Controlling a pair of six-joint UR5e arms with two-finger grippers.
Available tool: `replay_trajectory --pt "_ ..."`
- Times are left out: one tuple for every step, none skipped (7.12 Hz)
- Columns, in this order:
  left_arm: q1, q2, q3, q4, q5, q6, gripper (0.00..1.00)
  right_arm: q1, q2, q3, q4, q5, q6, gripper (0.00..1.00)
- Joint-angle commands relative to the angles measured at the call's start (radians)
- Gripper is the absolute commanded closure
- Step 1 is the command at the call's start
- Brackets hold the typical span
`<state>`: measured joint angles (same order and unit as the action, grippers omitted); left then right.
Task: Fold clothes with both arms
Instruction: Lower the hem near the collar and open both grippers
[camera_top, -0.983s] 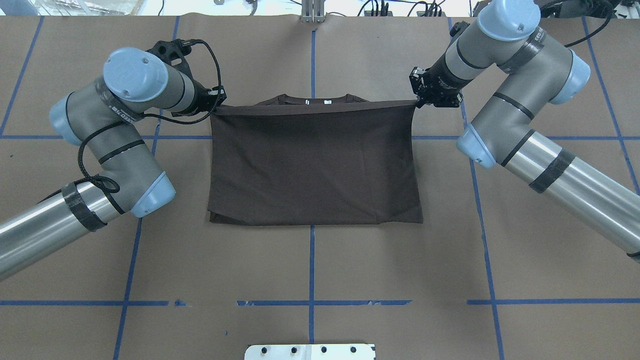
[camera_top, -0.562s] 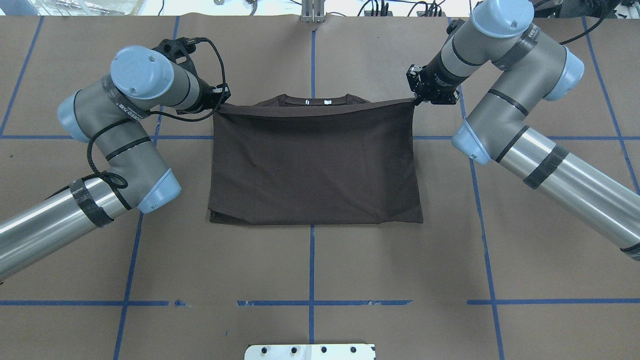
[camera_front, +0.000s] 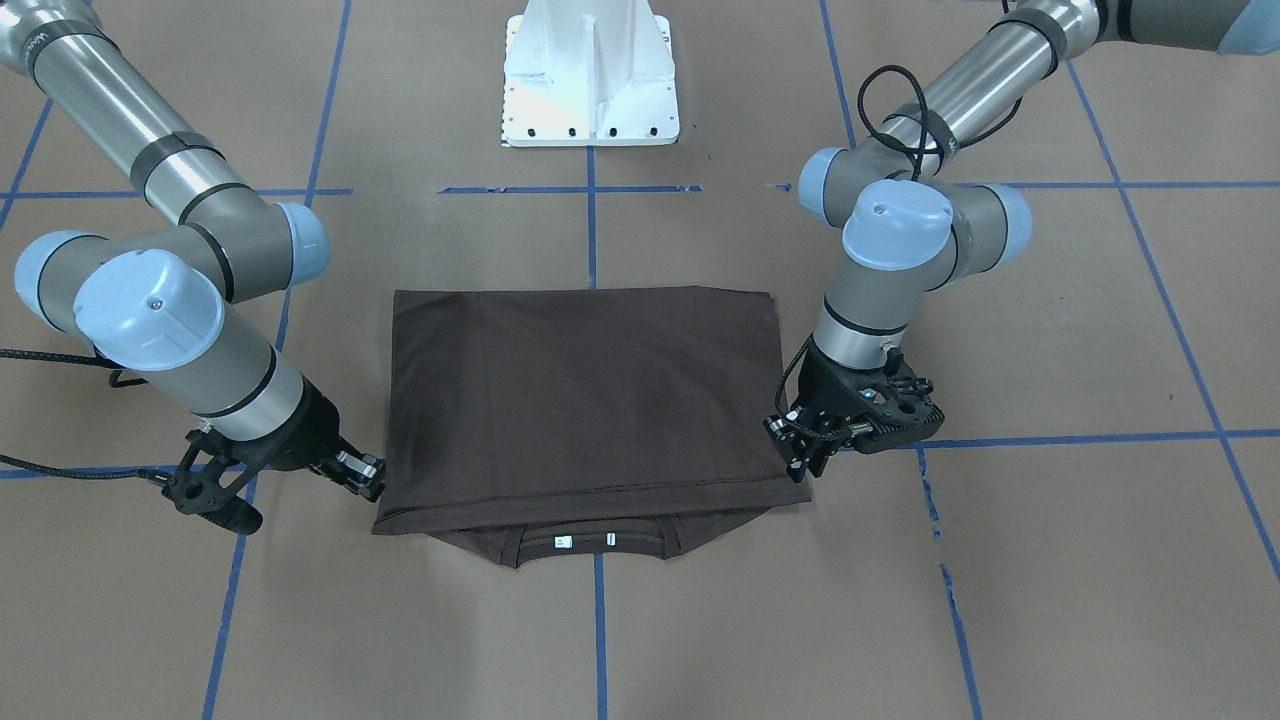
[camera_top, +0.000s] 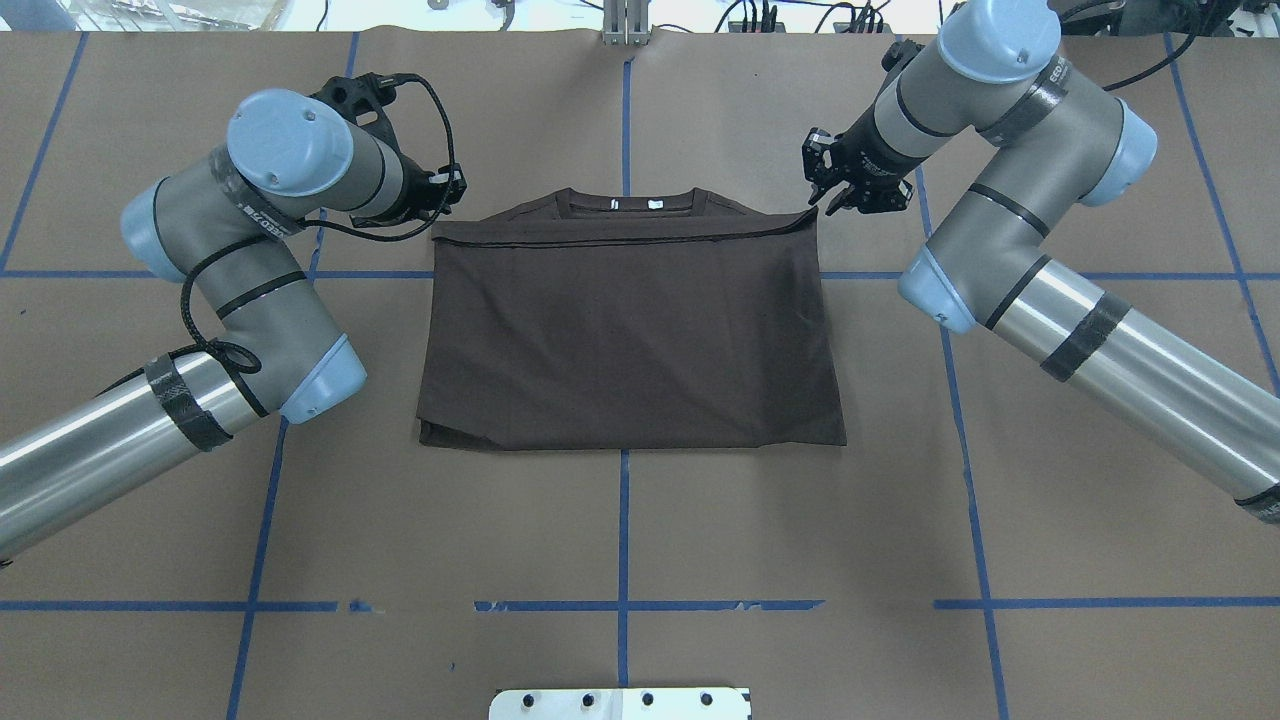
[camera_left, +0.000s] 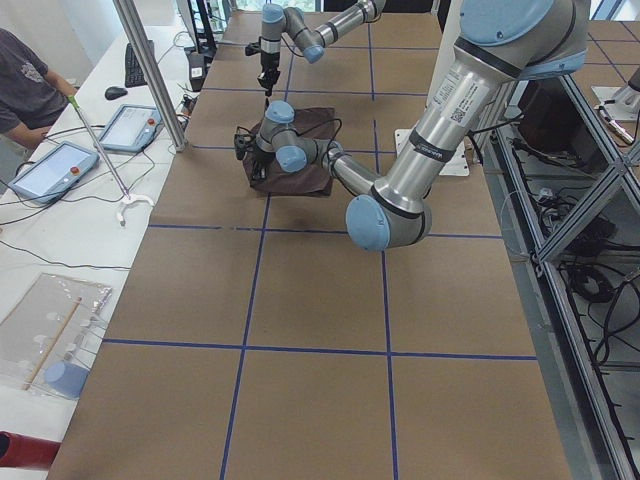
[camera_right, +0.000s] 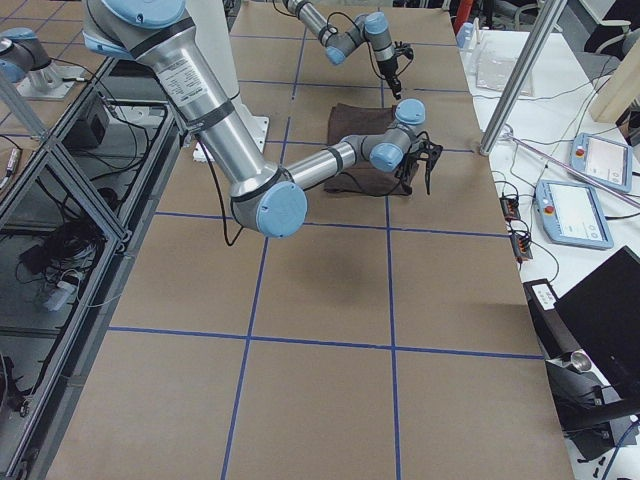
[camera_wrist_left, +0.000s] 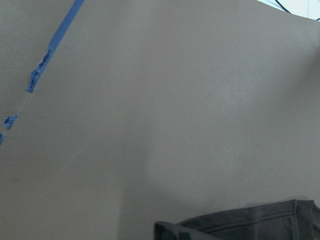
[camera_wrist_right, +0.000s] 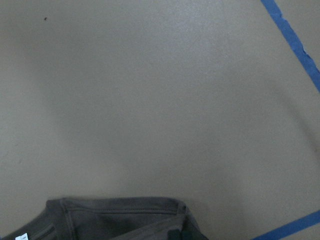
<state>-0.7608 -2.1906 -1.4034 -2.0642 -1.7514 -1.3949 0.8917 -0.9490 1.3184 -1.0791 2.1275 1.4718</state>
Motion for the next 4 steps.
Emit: replay_trajectory --pt "0.000 -0.009 -0.005 0.003 -0.002 0.004 0.00 0.001 -0.034 0.025 0.041 0.028 -0.048 0.00" --pt "0.000 -0.011 -0.009 0.006 -0.006 0.002 0.00 -0.026 -0.106 0.123 0.041 0.019 -0.047 0.00" --pt "0.000 -0.011 -0.023 0.009 -0.008 -0.002 0.00 -0.095 -0.216 0.285 0.028 -0.032 -0.042 0.00" --pt "0.000 -0.005 -0.060 0.013 -0.007 -0.009 0.00 -0.165 -0.320 0.391 0.027 -0.073 -0.036 0.00"
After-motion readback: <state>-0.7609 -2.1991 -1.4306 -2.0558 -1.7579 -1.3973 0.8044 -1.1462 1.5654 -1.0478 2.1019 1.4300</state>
